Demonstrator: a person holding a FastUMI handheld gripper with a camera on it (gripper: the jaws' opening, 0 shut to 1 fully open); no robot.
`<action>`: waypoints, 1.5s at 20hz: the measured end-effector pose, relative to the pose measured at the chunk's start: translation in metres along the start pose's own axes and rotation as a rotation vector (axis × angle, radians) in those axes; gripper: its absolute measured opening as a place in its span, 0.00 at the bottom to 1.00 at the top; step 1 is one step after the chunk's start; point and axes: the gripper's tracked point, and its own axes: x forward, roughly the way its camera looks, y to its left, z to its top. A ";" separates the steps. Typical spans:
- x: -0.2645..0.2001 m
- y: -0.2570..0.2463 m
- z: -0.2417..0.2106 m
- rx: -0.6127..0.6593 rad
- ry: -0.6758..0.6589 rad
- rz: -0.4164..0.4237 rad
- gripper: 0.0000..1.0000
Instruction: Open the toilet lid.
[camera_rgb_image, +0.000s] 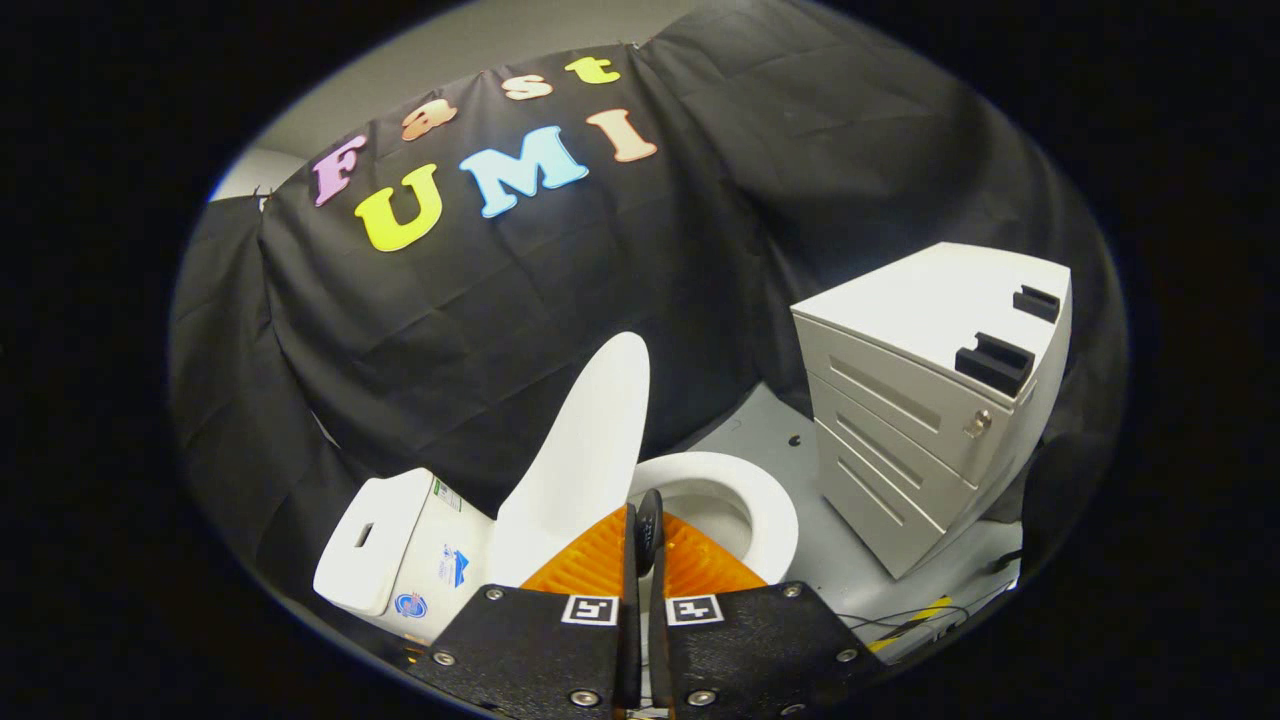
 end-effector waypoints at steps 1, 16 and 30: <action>-0.003 0.008 0.003 -0.032 -0.009 0.000 0.03; -0.038 0.116 0.036 -0.311 -0.128 0.039 0.03; -0.063 0.226 0.032 -0.329 -0.200 0.173 0.03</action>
